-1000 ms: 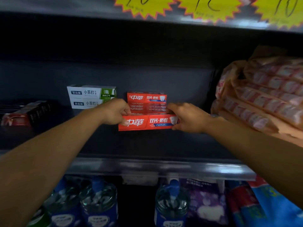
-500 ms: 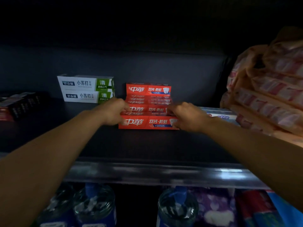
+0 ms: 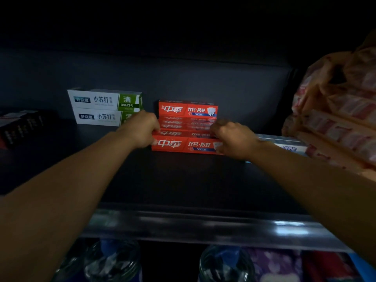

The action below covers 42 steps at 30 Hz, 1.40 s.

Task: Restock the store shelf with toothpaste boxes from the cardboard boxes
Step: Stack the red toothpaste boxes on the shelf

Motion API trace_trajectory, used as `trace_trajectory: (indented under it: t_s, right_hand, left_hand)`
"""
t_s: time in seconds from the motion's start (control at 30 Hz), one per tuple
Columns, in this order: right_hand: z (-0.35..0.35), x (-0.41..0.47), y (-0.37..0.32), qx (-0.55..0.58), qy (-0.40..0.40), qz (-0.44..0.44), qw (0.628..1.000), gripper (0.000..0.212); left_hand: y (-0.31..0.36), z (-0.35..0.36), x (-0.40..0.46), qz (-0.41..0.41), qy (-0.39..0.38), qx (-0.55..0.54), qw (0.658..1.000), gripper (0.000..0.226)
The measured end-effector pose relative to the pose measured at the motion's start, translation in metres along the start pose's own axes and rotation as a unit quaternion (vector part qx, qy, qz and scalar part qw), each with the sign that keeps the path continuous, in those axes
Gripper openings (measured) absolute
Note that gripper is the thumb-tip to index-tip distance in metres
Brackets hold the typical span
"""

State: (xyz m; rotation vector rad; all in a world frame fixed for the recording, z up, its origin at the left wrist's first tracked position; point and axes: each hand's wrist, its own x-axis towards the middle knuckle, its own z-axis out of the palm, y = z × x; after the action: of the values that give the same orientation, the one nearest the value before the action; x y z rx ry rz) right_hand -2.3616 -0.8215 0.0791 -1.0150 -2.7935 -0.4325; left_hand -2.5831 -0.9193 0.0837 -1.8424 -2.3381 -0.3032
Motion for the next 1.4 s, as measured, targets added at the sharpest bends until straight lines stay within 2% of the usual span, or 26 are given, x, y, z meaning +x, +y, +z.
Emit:
trace_trajectory:
  t_s: [0.47,0.73,1.07,1.27,1.4]
  right_hand:
    - [0.005,0.015,0.004,0.016,0.003,0.004,1.0,0.05]
    - [-0.006,-0.001,-0.005,-0.005,0.005,-0.002,1.0,0.051]
    - [-0.065,-0.082,-0.044,-0.01,0.044,-0.031,0.999,0.05]
    - [-0.072,-0.151,-0.074,-0.001,0.047,-0.077,0.996,0.052]
    - [-0.064,-0.204,-0.093,0.006,0.044,-0.092,0.995,0.053]
  left_hand:
    - [0.004,0.003,0.015,-0.021,0.001,0.005,1.0,0.047]
    - [0.012,-0.009,-0.007,-0.001,-0.011,0.024,1.0,0.047]
    - [0.075,-0.064,-0.104,0.078,0.012,0.019,0.997,0.051]
    - [0.106,-0.078,-0.175,0.128,0.026,0.024,0.991,0.035]
    - [0.117,-0.061,-0.22,0.148,-0.003,0.027,0.989,0.026]
